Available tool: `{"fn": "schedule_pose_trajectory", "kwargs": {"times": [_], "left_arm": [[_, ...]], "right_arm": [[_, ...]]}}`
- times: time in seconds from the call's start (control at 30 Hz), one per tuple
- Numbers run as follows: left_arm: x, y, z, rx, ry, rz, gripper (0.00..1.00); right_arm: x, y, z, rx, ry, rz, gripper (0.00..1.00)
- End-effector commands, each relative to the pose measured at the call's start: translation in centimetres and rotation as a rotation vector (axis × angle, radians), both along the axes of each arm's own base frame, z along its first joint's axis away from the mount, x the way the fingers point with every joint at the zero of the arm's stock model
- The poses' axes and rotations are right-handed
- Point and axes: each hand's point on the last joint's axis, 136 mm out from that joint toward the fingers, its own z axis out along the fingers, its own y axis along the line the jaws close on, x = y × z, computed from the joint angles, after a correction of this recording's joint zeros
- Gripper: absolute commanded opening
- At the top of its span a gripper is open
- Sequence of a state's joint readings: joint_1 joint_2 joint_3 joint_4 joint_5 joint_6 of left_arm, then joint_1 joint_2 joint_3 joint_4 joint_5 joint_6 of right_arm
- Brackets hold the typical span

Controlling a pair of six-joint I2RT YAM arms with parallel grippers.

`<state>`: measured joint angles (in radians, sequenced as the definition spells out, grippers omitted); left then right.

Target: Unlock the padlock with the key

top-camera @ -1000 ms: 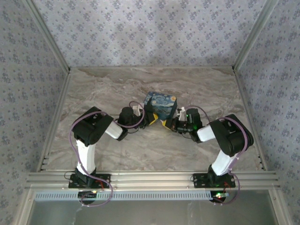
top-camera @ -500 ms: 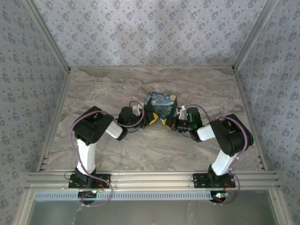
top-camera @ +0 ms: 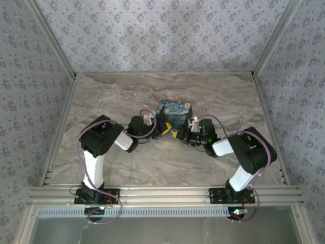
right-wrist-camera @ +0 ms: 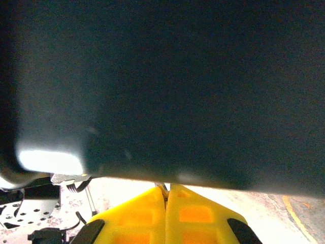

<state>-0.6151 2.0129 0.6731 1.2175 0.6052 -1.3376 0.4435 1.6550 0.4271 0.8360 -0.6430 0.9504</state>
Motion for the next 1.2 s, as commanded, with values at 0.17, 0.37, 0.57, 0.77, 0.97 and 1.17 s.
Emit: {"fn": "schedule_pose_trajectory", "kwargs": {"times": [0.17,0.37,0.57,0.77,0.97,1.17], "left_arm": [[-0.2,-0.2,0.2,-0.038,0.01,-0.008,0.01],[-0.3,-0.1,0.1,-0.039,0.008,-0.01,0.01],[-0.3,-0.1,0.1,-0.045,0.008,-0.01,0.01],[-0.4,-0.1,-0.1,-0.044,0.006,-0.012,0.01],[-0.4,0.0,0.0,-0.05,0.004,-0.011,0.01],[-0.5,-0.3,0.7,-0.078,-0.011,-0.025,0.0]], "right_arm": [[1.0,0.1,0.7,0.021,-0.017,-0.04,0.0],[1.1,0.1,0.6,0.042,-0.014,-0.052,0.0],[1.5,-0.1,0.6,0.055,-0.013,-0.072,0.0],[1.7,-0.1,1.0,0.072,-0.018,-0.073,0.0],[1.7,0.0,0.7,0.073,-0.01,-0.072,0.0],[1.8,0.8,0.7,0.099,0.0,-0.061,0.0]]}}
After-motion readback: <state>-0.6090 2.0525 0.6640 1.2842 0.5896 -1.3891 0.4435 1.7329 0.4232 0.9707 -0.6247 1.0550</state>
